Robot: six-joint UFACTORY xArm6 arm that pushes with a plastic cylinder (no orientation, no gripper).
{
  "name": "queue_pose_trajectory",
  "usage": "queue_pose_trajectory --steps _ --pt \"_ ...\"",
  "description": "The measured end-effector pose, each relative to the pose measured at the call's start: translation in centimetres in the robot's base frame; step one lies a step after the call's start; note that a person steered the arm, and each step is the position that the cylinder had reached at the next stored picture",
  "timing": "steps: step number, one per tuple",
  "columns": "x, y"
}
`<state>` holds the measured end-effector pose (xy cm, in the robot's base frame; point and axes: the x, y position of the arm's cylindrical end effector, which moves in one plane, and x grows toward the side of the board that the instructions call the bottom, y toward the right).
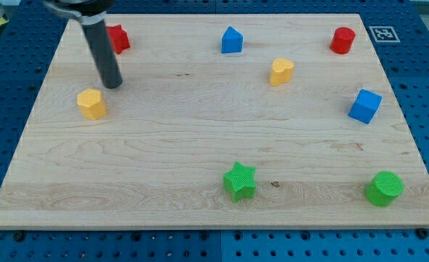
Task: Move the hexagon diagonal to the green star
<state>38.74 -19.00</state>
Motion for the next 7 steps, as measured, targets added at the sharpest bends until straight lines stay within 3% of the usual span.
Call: queue_pose_trajectory --steps 3,5,6,7 --pt "4.2 -0.2" --pt "2.1 -5.5" --pt "6.0 -4.7" --pt "12.2 1.3"
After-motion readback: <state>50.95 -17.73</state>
